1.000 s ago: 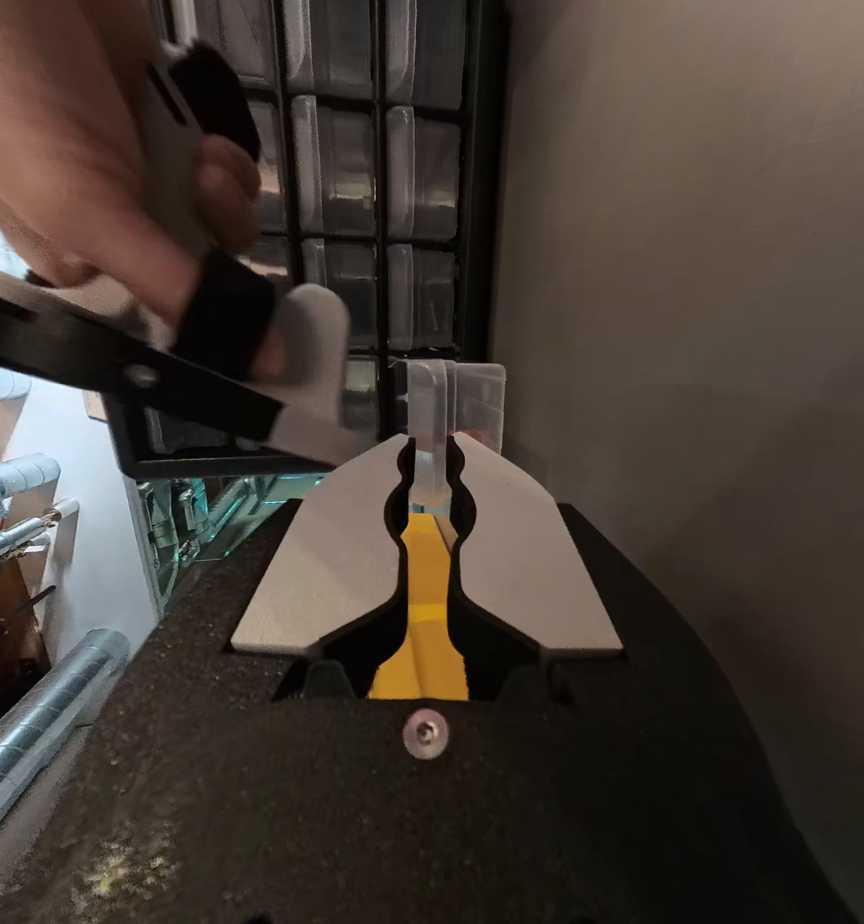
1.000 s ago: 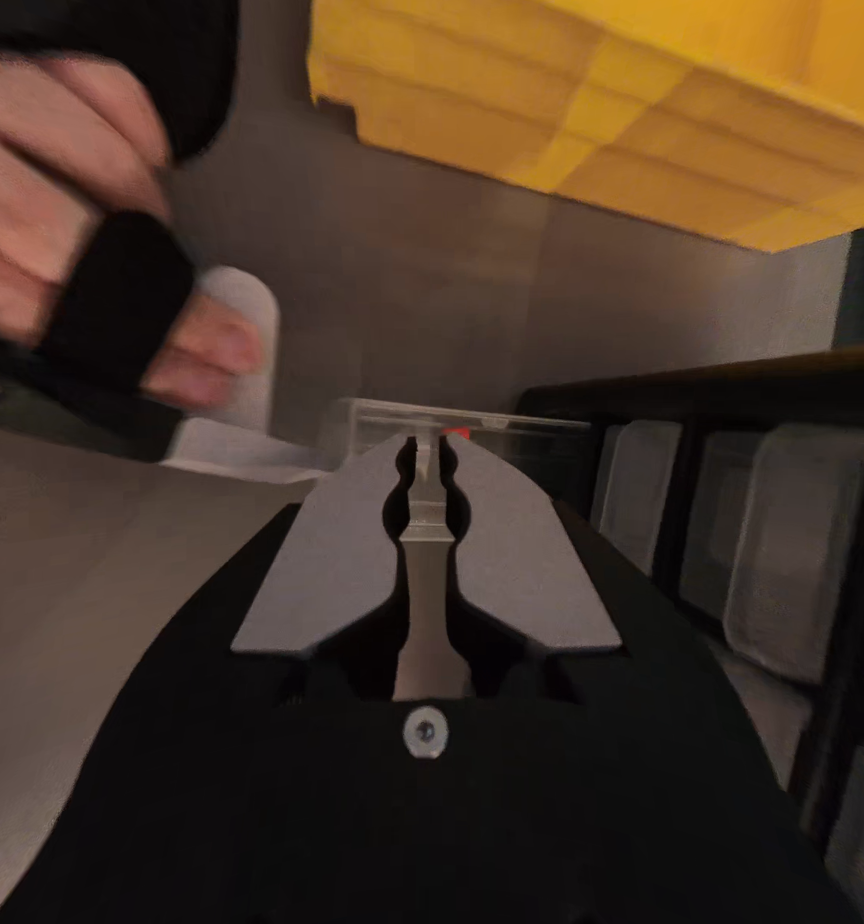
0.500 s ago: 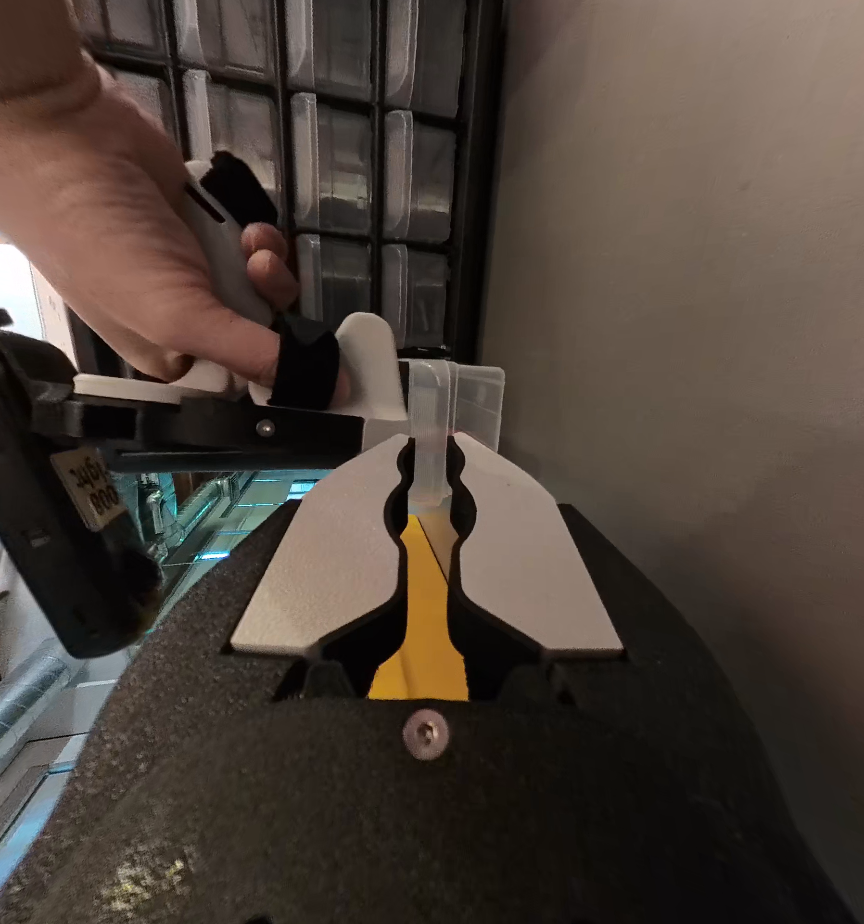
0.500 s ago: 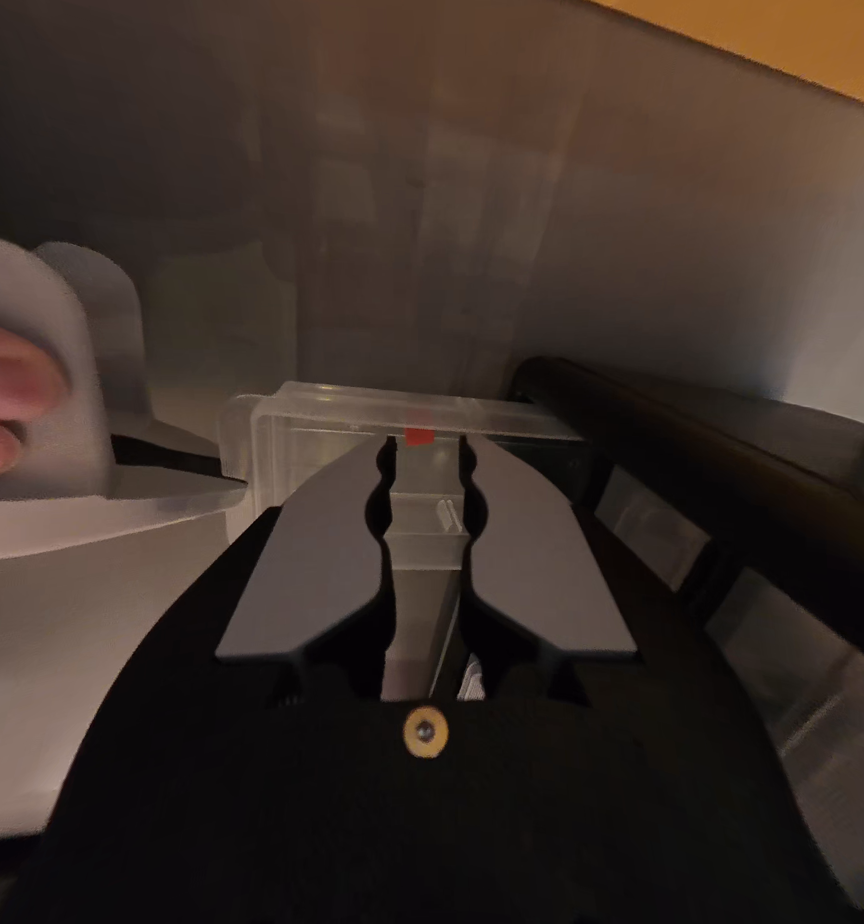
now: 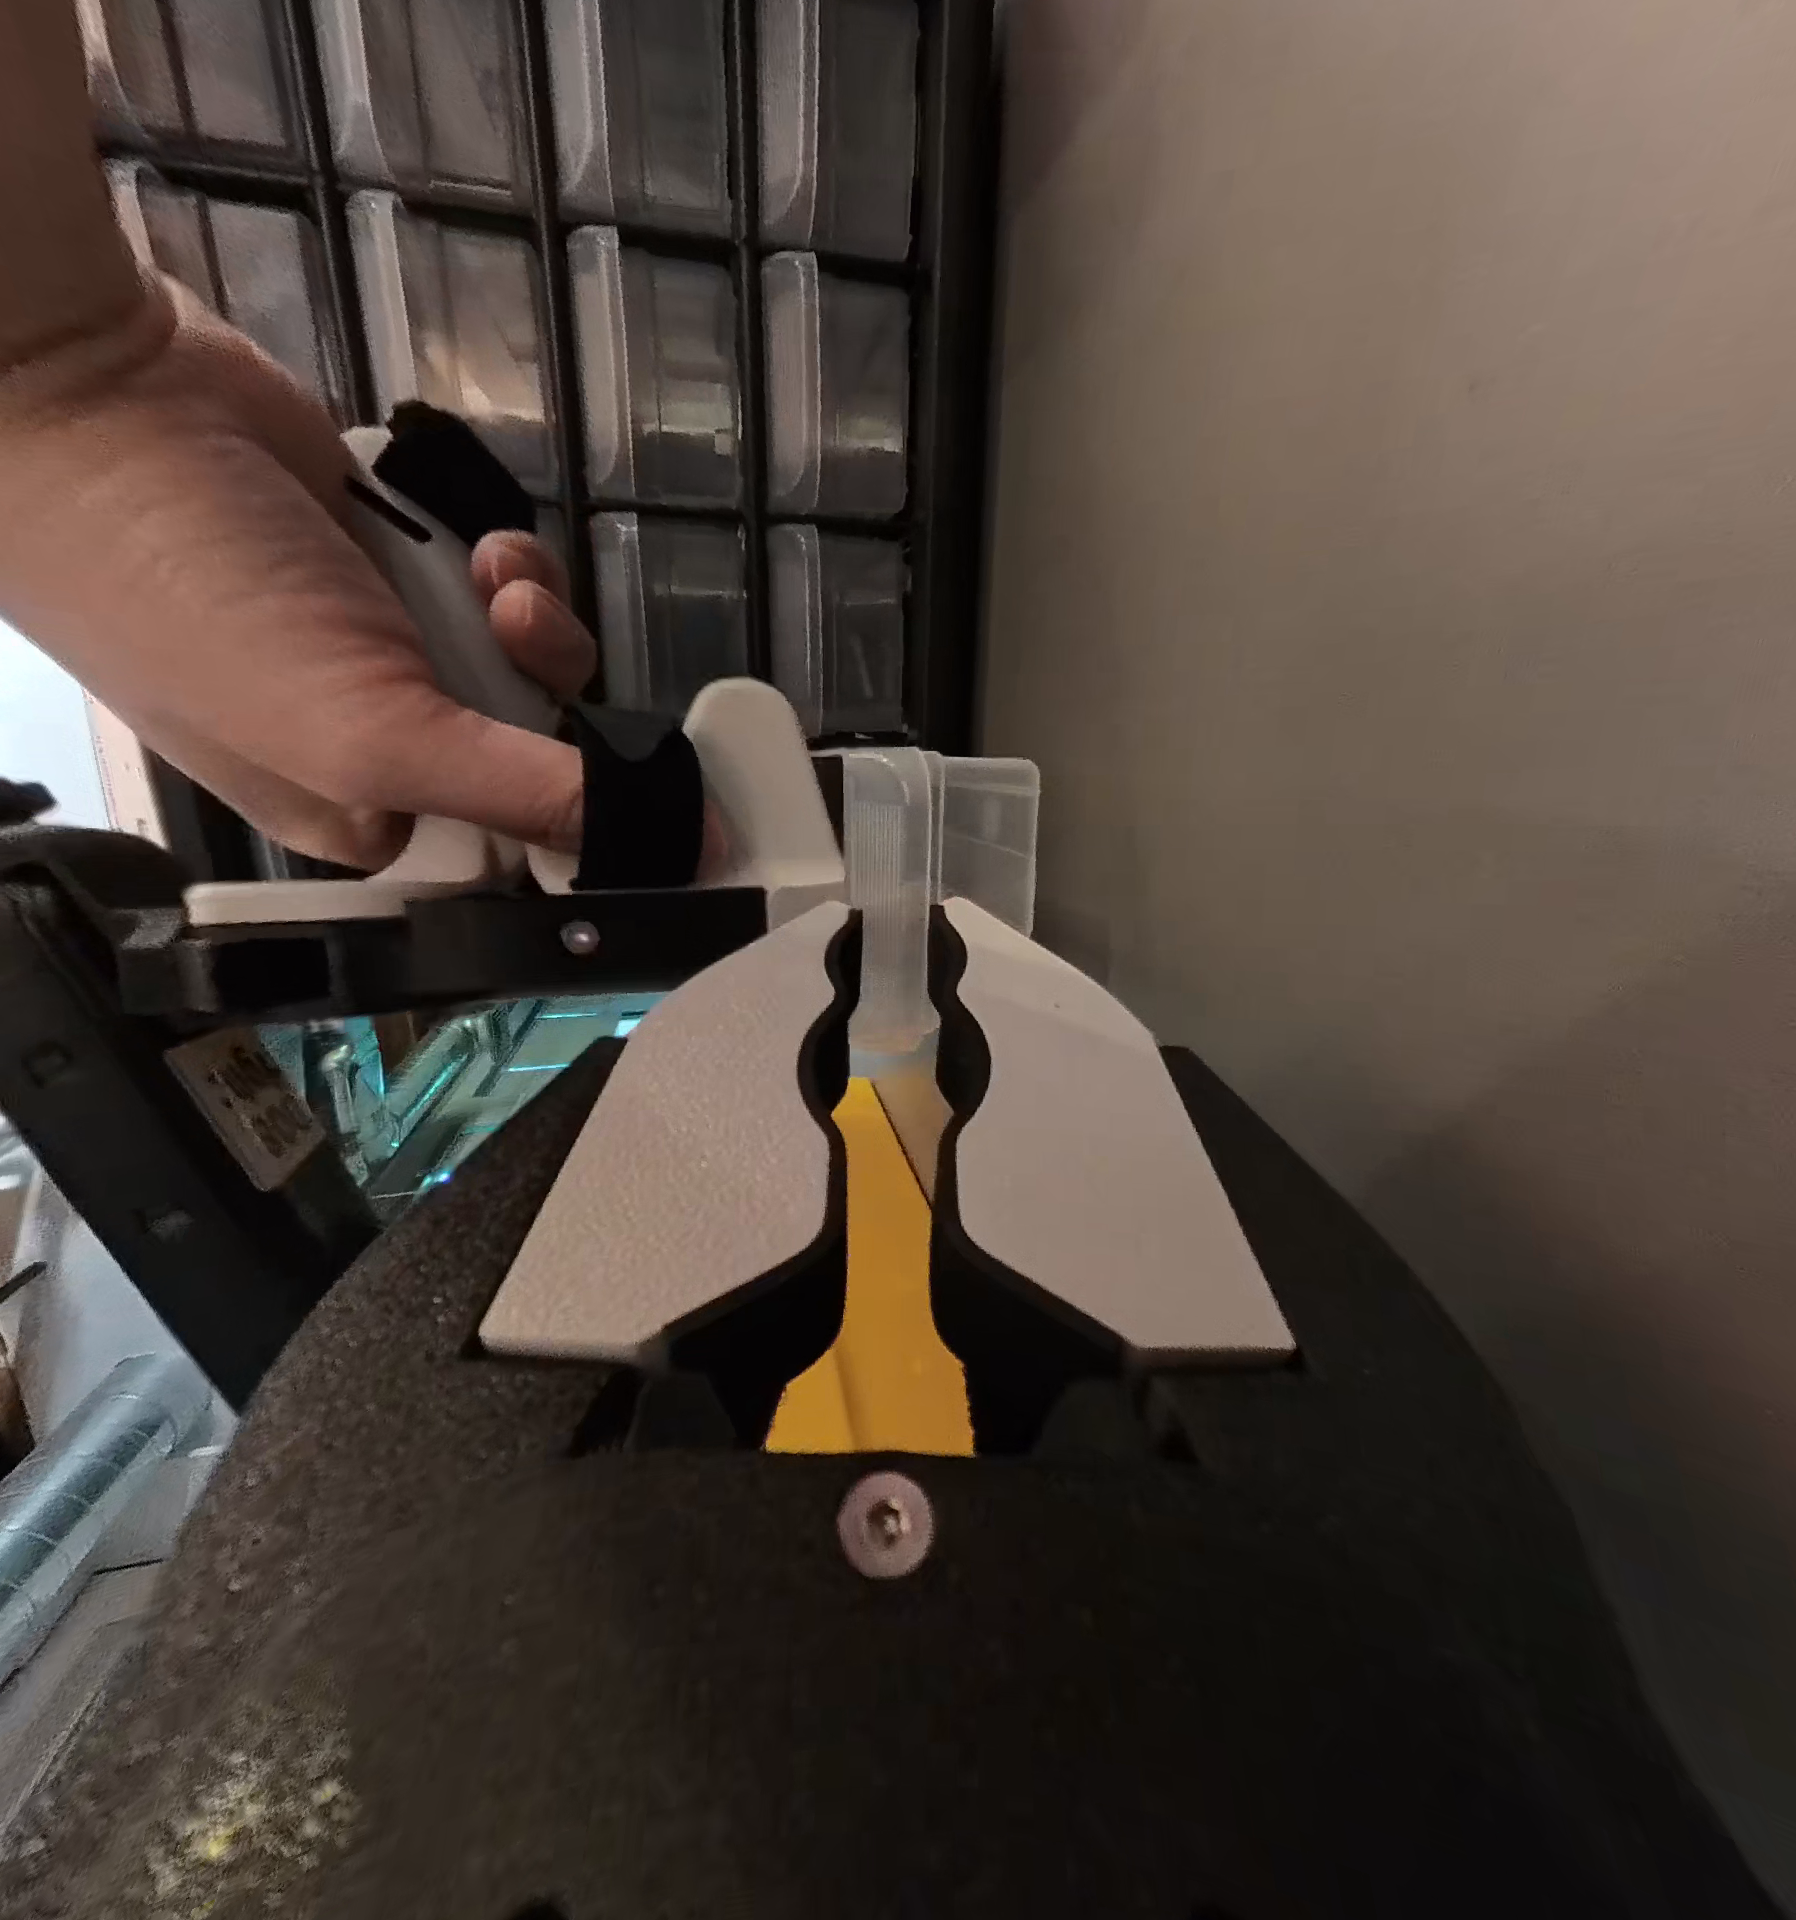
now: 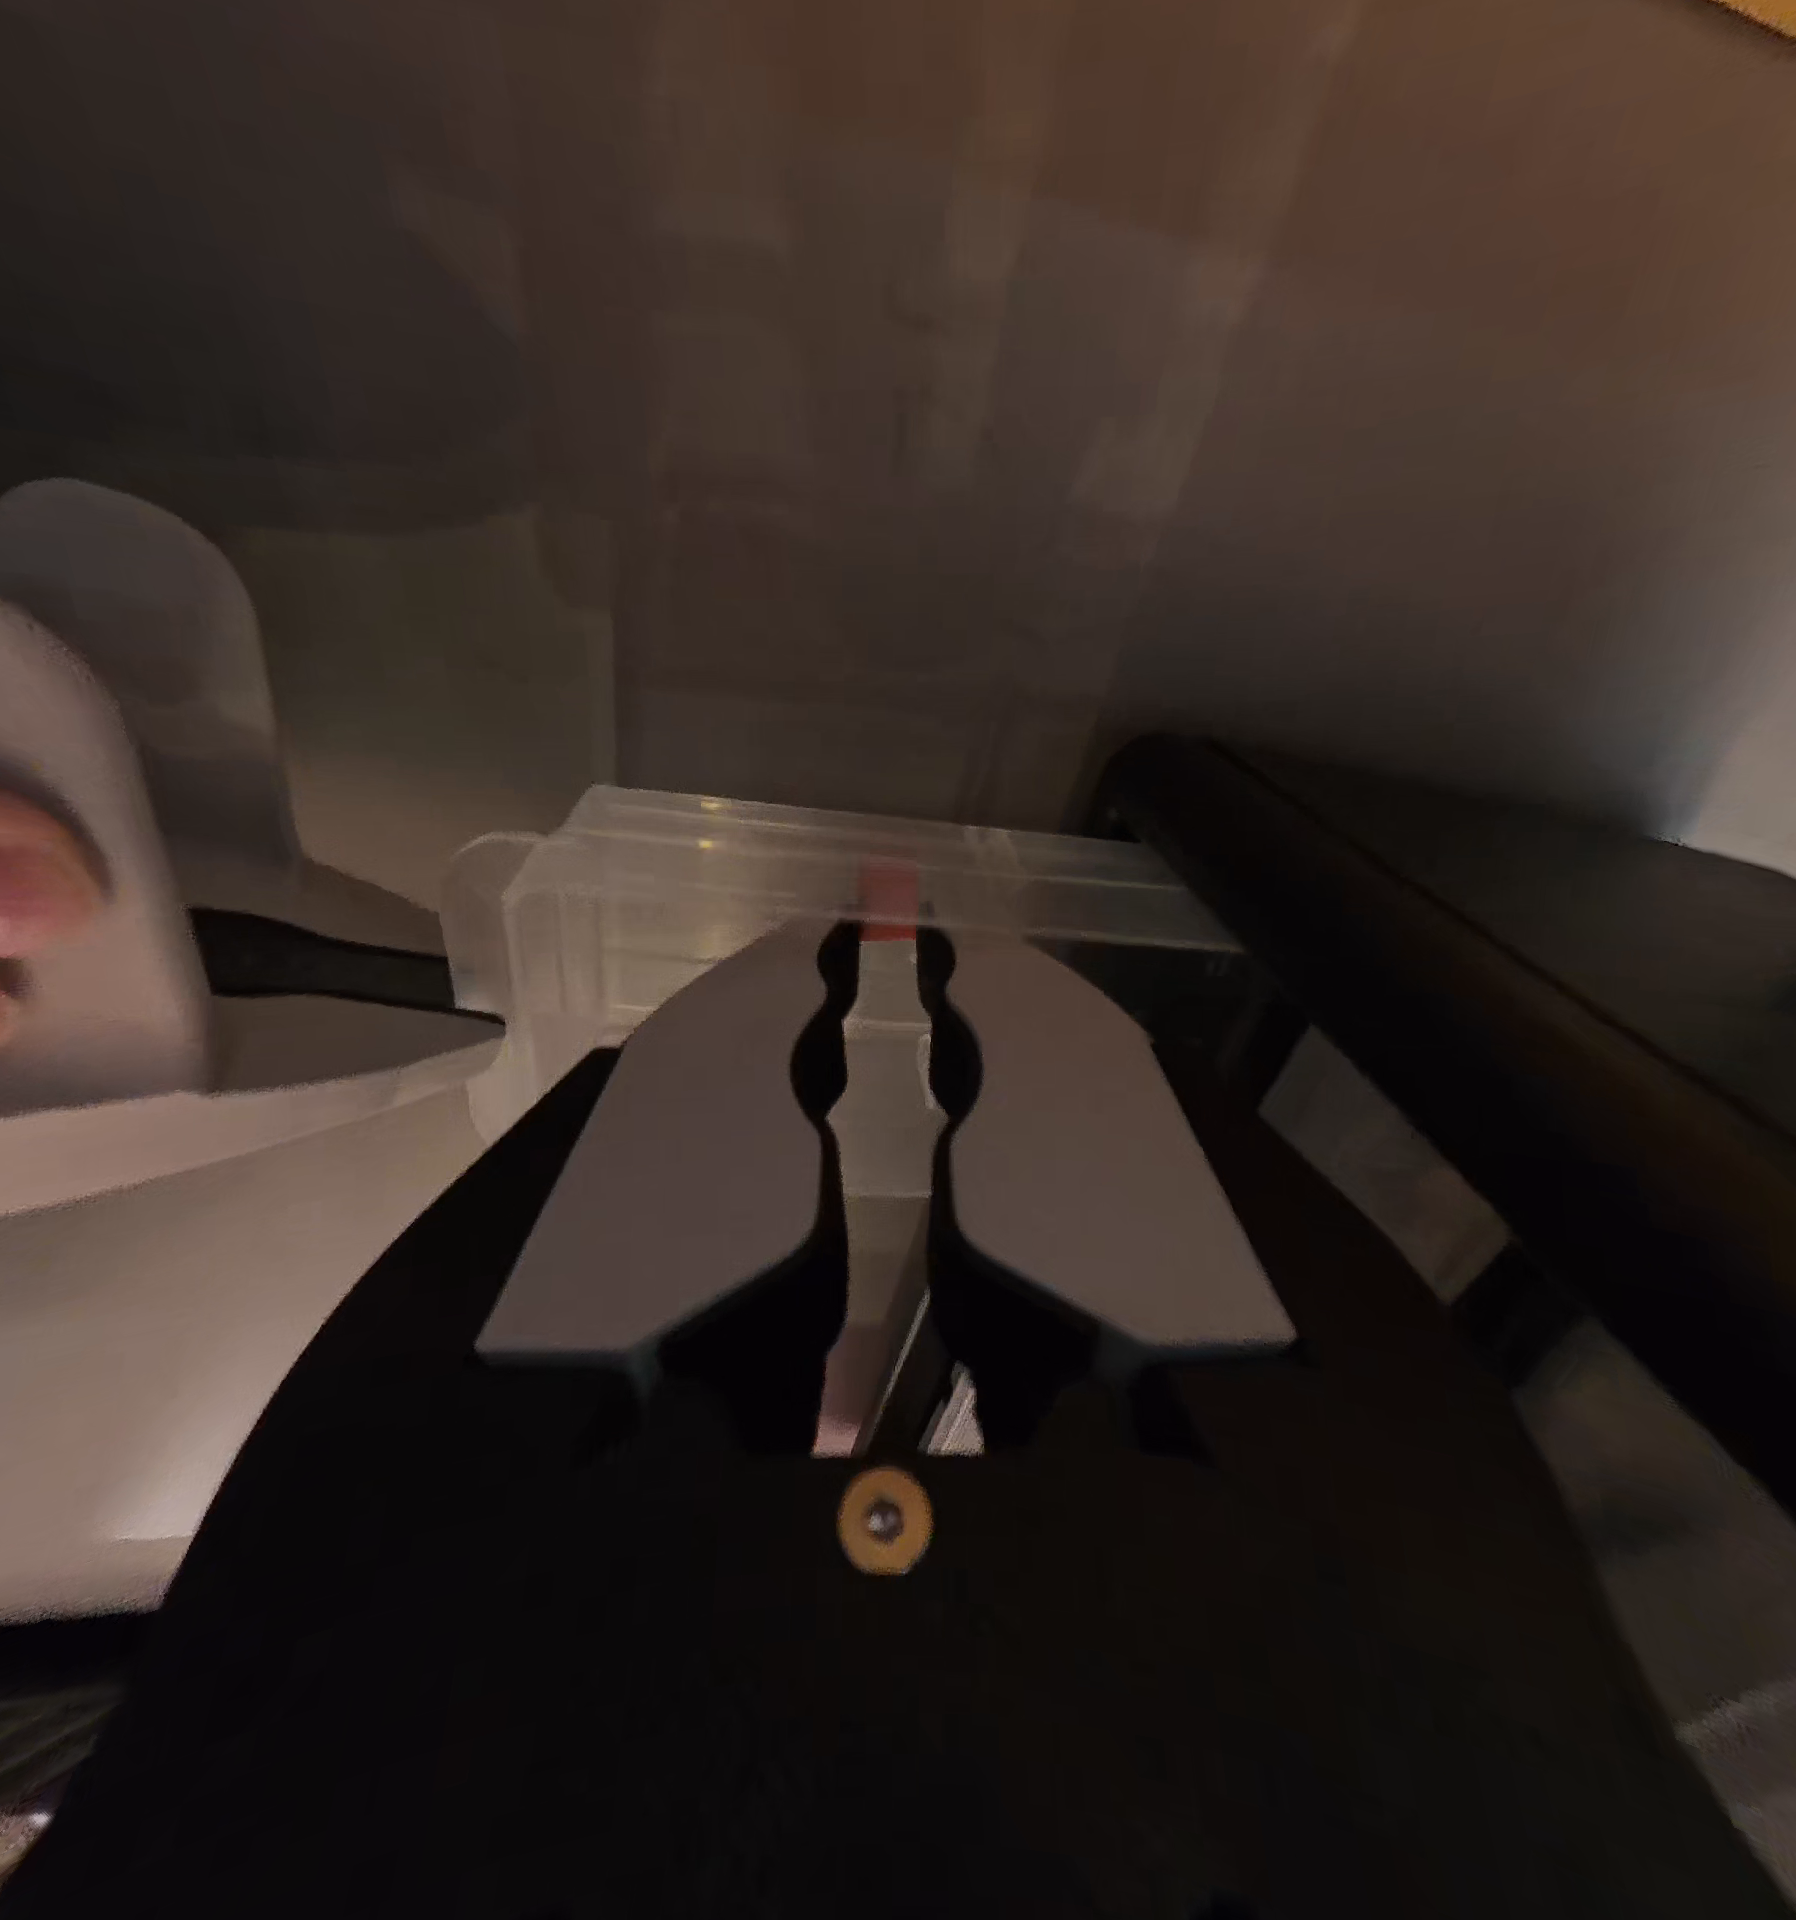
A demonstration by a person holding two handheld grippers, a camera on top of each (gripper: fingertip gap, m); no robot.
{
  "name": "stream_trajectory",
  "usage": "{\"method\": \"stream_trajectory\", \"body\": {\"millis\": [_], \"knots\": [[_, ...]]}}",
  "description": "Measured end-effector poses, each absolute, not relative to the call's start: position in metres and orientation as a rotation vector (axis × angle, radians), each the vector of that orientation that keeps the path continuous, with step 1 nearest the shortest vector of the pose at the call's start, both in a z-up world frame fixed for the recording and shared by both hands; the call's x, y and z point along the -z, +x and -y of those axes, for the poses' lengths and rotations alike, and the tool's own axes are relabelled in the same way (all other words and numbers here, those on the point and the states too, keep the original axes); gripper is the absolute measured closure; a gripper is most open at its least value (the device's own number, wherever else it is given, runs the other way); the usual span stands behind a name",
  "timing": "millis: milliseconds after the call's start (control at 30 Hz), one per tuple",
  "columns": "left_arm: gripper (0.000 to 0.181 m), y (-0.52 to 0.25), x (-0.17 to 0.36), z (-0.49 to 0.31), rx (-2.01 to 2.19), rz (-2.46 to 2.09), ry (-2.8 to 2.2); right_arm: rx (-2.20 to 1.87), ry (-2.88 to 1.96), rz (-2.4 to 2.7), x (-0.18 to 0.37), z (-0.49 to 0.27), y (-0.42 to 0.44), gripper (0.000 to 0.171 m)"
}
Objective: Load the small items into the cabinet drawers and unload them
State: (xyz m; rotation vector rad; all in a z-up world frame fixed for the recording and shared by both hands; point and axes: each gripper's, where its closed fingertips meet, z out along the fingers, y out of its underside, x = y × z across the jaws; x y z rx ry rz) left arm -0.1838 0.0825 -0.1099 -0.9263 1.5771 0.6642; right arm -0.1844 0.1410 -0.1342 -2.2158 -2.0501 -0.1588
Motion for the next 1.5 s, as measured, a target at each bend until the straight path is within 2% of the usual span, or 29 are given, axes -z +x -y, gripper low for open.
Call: {"method": "stream_trajectory", "body": {"millis": [133, 300, 400, 467, 533, 600, 733, 800, 1200, 1500], "knots": [[0.17, -0.185, 0.11, -0.085, -0.646, -1.565, -0.953, 0.087, -2.166, 1.972, 0.113, -0.134, -0.184, 0.159], [0.17, -0.185, 0.11, -0.087, -0.636, -1.555, -0.965, 0.035, -2.03, 1.785, 0.042, -0.102, -0.158, 0.159], [0.17, -0.185, 0.11, -0.089, -0.642, -1.548, -0.972, 0.1, -2.036, 1.574, 0.001, -0.074, -0.093, 0.159], [0.17, -0.185, 0.109, -0.092, -0.643, -1.541, -0.979, 0.29, -2.126, 1.365, -0.008, -0.063, -0.018, 0.159], [0.17, -0.186, 0.109, -0.096, -0.654, -1.535, -0.988, 0.395, -2.282, 1.145, -0.001, -0.049, 0.06, 0.159], [0.17, -0.187, 0.108, -0.101, -0.679, -1.524, -0.997, 0.332, -2.439, 0.932, 0.019, -0.04, 0.12, 0.159], [0.172, -0.184, 0.104, -0.114, -0.729, -1.488, -0.986, 0.223, -2.657, 0.528, 0.072, -0.062, 0.21, 0.159], [0.172, -0.184, 0.106, -0.122, -0.77, -1.486, -0.993, 0.178, -2.783, 0.482, 0.103, -0.067, 0.232, 0.159], [0.172, -0.178, 0.108, -0.14, -0.829, -1.474, -1.007, 0.131, -3.052, 0.373, 0.161, -0.072, 0.269, 0.159], [0.172, -0.174, 0.108, -0.152, -0.854, -1.472, -0.99, 0.051, -2.848, 0.317, 0.128, -0.077, 0.265, 0.146]]}}
